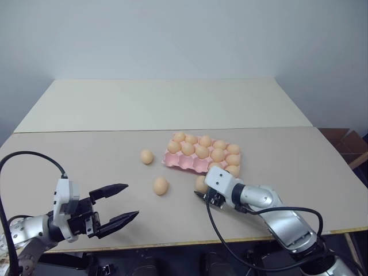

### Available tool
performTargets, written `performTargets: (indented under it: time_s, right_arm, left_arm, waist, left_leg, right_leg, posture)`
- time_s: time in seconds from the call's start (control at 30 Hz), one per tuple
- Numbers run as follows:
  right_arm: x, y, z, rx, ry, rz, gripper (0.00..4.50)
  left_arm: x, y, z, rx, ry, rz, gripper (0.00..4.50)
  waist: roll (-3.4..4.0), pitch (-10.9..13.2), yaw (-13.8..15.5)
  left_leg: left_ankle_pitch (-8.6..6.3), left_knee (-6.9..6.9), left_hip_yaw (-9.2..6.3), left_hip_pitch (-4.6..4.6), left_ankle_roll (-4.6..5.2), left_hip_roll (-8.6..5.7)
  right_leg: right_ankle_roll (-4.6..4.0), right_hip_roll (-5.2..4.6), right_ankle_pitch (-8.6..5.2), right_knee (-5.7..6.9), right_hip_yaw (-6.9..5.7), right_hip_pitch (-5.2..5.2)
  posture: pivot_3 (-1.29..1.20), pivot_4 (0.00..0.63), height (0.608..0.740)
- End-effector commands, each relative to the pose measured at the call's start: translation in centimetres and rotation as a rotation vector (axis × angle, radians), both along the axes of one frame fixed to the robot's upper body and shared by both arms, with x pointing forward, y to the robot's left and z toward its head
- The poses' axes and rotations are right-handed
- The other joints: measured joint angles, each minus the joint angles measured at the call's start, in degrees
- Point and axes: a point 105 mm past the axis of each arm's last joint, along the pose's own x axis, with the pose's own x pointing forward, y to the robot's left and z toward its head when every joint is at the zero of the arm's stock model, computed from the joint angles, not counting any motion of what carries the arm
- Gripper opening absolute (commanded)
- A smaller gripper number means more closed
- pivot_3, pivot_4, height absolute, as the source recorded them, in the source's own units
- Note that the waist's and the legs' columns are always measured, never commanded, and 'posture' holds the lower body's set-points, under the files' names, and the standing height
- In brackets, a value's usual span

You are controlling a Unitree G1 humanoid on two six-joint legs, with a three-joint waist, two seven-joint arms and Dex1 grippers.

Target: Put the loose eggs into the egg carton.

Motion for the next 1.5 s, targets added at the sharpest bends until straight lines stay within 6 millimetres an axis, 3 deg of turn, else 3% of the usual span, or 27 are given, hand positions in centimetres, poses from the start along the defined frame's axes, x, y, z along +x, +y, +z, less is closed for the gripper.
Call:
performTargets:
  time_s: [0.03,0.6,0.8,0.97,1.03,1.17,1.3,1.5]
  right_arm:
    - [0.0,0.1,0.6,0.007,-0.040,0.018,3.72]
    - [0.6,0.5,0.8,0.050,-0.028,-0.005,3.72]
    - [0.9,0.4,0.8,0.052,-0.028,-0.014,2.39]
    - [0.8,0.2,1.1,0.044,-0.043,-0.011,2.21]
    - [0.6,0.1,1.6,0.046,-0.059,-0.004,2.21]
    - [0.4,-0.9,4.7,0.084,-0.118,-0.018,2.21]
    - [1.9,-1.4,7.1,0.105,-0.191,-0.074,2.21]
    - [4.1,-1.3,7.0,0.074,-0.231,-0.104,2.21]
  left_arm:
    - [-0.2,-0.1,0.9,0.005,-0.046,-0.009,4.50]
    - [0.0,-0.3,0.7,0.002,-0.052,-0.006,4.50]
    - [-0.2,-0.3,0.7,0.001,-0.052,-0.002,4.50]
    - [-0.1,-0.3,0.7,0.001,-0.052,-0.001,4.50]
    - [0.0,-0.4,0.7,0.002,-0.054,-0.001,4.50]
    - [0.0,-0.3,0.7,0.001,-0.055,0.001,4.50]
    - [0.1,-0.5,0.5,-0.003,-0.053,-0.001,4.50]
    - [0.4,-0.7,0.6,-0.009,-0.060,-0.009,4.50]
  waist:
    - [0.00,0.00,0.00]
    - [-0.01,-0.01,-0.03]
    - [-0.02,-0.01,0.00]
    - [-0.02,-0.02,0.00]
    - [-0.02,-0.01,0.00]
    - [-0.02,-0.02,0.05]
    - [-0.03,-0.02,-0.16]
    - [-0.03,-0.02,0.10]
  left_leg:
    - [0.00,0.00,0.00,0.00,0.00,0.00]
    - [0.00,0.00,0.00,0.01,0.00,0.00]
    - [0.00,0.00,0.00,0.02,0.00,0.00]
    - [0.00,0.00,0.00,0.02,0.00,0.00]
    - [0.00,0.00,0.00,0.02,0.00,0.00]
    - [0.00,0.01,0.00,0.01,0.00,0.00]
    - [0.00,0.01,0.01,0.06,0.00,0.00]
    - [0.02,0.01,0.00,0.16,0.03,0.03]
  right_leg:
    - [0.00,0.00,0.00,0.00,0.00,0.00]
    - [0.01,0.01,0.01,0.02,0.01,0.00]
    - [0.00,0.01,0.02,0.02,0.01,0.01]
    - [0.00,0.01,0.03,0.03,0.01,0.01]
    - [0.01,0.01,0.03,0.03,0.01,0.01]
    - [0.06,0.01,0.06,0.02,0.01,0.01]
    - [0.13,0.02,0.10,0.03,0.03,0.02]
    - [-0.08,0.07,0.03,0.07,0.02,0.12]
  posture:
    - [0.00,0.150,0.740]
    - [0.00,0.150,0.740]
    - [0.00,0.150,0.740]
    - [0.00,0.150,0.740]
    - [0.00,0.150,0.740]
    - [0.00,0.150,0.740]
    - [0.00,0.150,0.740]
    - [0.00,0.150,0.740]
